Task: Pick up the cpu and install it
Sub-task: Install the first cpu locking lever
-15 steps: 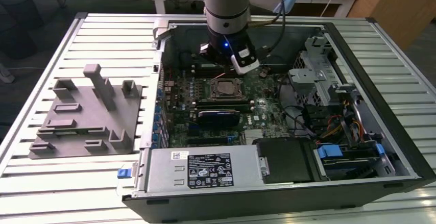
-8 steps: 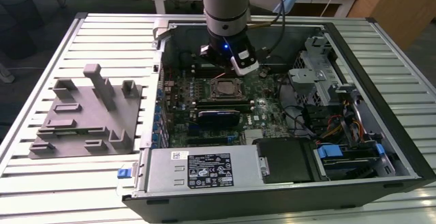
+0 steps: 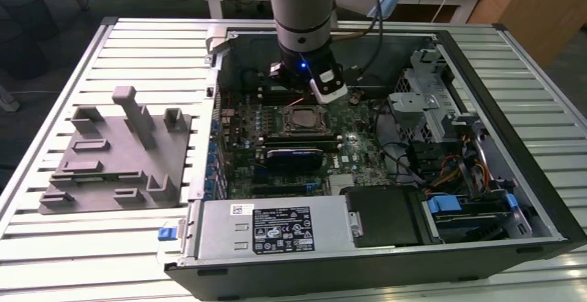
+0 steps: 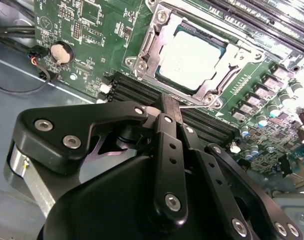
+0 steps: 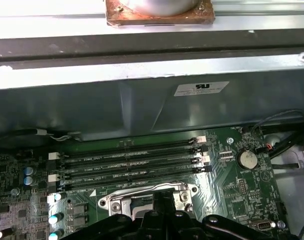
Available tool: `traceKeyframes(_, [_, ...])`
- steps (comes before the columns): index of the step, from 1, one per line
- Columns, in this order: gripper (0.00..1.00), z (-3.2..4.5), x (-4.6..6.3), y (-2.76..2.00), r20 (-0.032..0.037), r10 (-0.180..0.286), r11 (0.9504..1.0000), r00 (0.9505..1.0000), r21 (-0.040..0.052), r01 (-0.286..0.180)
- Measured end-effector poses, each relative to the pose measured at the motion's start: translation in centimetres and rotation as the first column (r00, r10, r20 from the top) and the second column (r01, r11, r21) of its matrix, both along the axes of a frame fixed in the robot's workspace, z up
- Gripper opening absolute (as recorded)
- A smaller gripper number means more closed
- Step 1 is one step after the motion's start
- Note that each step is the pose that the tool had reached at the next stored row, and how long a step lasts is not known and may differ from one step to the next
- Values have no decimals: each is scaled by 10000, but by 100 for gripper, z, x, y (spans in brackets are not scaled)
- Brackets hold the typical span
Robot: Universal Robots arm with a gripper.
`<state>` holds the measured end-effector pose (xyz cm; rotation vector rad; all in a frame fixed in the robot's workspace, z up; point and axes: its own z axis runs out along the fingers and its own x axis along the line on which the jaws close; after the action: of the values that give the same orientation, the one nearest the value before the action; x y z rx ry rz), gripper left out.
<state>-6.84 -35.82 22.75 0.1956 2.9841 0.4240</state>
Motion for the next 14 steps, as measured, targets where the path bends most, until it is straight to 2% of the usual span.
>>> traceKeyframes(8, [11, -33, -8, 50, 12, 1, 10000, 10000, 17, -1])
traceKeyframes(14, [11, -69, -11, 83, 45, 1, 10000, 10000, 24, -2])
